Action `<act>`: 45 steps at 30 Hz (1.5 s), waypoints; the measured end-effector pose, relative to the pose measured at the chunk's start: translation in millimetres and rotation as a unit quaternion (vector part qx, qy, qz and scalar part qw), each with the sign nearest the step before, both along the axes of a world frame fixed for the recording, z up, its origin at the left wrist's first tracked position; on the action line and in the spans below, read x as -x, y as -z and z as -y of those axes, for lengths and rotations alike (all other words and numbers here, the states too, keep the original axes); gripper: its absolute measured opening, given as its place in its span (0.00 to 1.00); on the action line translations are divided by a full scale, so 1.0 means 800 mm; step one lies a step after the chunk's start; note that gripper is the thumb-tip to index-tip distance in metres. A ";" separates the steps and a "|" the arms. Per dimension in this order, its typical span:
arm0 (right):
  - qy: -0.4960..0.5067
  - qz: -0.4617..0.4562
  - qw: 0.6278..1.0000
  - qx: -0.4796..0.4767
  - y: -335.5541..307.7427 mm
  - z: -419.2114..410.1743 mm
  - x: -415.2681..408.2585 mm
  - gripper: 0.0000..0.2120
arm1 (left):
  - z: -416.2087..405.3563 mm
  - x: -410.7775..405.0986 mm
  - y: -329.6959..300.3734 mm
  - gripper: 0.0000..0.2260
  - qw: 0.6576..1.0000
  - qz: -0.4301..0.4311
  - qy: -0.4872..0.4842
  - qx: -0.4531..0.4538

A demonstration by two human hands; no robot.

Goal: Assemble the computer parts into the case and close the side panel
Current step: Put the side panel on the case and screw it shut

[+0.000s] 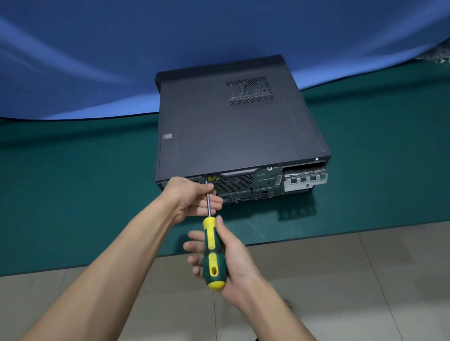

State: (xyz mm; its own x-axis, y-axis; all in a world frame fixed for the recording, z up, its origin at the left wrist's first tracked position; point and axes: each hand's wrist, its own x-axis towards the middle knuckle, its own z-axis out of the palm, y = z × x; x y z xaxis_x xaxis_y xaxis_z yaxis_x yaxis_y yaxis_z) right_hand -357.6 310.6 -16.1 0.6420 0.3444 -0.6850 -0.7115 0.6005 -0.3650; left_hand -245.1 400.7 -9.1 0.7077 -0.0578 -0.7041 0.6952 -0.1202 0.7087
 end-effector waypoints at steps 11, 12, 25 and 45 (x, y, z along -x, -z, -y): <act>0.043 -0.044 0.998 -0.027 0.013 0.003 0.002 0.19 | -0.006 0.006 -0.003 0.10 0.995 -0.024 0.089 -0.022; 0.022 -0.032 0.999 -0.017 0.013 0.002 0.002 0.21 | -0.006 0.006 -0.004 0.09 0.996 -0.011 0.084 -0.043; 0.049 -0.045 0.998 -0.019 -0.001 -0.015 -0.010 0.23 | -0.017 0.001 -0.008 0.06 0.993 0.008 0.103 -0.053; 0.017 0.002 0.991 0.133 0.002 -0.021 -0.012 0.14 | -0.015 -0.005 0.000 0.10 0.981 0.060 0.093 -0.157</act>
State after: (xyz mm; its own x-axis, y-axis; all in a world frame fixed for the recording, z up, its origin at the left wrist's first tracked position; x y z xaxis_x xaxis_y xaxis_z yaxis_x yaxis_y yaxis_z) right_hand -348.1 327.5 -17.8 0.6526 0.1302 -0.7464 -0.6912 0.5060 -0.5160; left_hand -240.8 413.0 -9.4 0.7842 0.0130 -0.6203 0.5548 -0.4623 0.6917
